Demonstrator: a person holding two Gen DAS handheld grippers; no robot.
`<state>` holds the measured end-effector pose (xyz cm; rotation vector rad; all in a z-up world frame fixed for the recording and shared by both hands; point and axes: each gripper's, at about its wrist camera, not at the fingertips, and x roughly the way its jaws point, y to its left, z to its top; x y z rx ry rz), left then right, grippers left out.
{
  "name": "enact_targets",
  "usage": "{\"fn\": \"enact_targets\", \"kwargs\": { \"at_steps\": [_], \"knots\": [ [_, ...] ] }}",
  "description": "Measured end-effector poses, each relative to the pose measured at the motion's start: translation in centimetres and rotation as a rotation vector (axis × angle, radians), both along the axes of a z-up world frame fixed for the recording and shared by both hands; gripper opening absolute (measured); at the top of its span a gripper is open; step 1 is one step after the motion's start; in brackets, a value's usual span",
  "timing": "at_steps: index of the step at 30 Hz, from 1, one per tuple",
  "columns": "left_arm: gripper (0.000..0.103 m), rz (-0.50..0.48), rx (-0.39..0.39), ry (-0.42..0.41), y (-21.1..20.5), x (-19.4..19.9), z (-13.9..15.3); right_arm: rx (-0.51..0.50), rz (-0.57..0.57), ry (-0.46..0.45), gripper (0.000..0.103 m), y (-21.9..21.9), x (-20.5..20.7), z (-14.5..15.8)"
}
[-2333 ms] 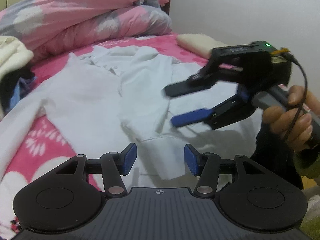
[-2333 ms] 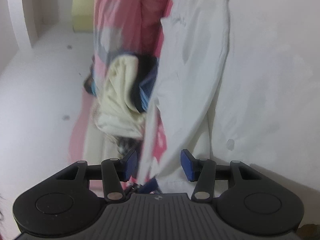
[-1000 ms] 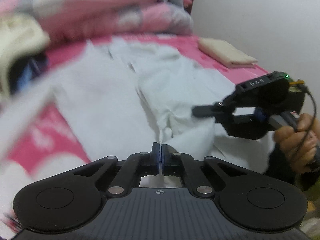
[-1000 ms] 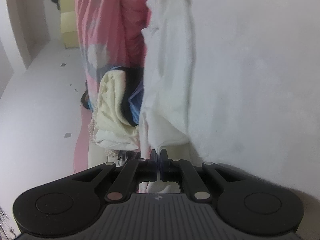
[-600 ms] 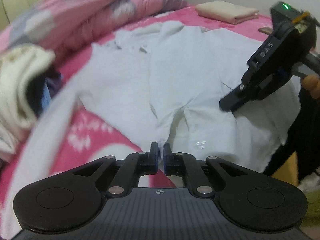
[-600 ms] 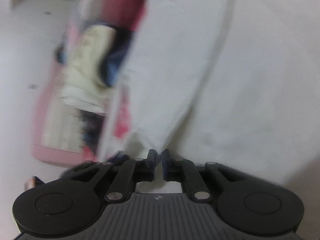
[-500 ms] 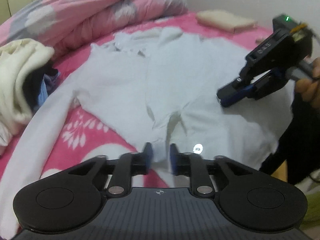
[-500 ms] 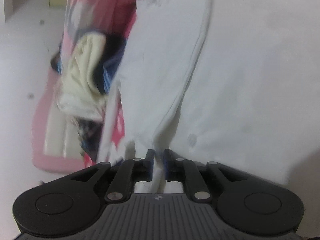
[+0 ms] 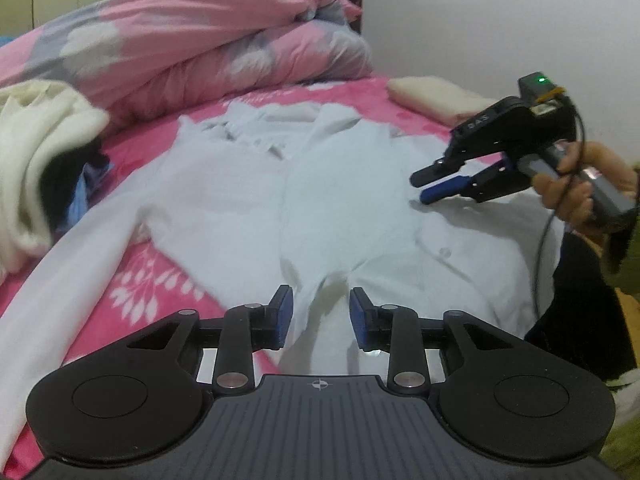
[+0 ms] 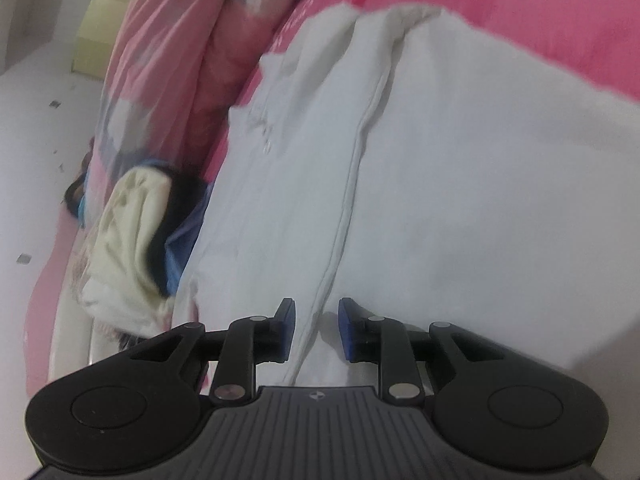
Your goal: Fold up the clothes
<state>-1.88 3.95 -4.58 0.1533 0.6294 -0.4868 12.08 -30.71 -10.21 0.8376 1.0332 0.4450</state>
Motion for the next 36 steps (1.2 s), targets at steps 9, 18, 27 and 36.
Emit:
{"fn": "enact_targets", "kwargs": {
  "at_steps": [9,18,27,36],
  "knots": [
    [0.034,0.011,-0.018,0.031,-1.3,7.1,3.5,-0.358,-0.011,-0.261,0.026,-2.3,2.3,4.8],
    [0.043,0.007,-0.034,0.205,-9.3,27.6,7.9,-0.615,0.069,-0.506,0.026,-3.6,9.0,6.1],
    [0.053,0.024,-0.006,0.377,-20.2,41.3,2.9,-0.520,0.112,-0.457,0.026,-4.6,14.9,1.6],
    [0.022,0.058,0.187,0.428,-25.1,45.5,-1.6,-0.475,0.118,-0.474,0.026,-5.2,14.5,-0.3]
  ]
}}
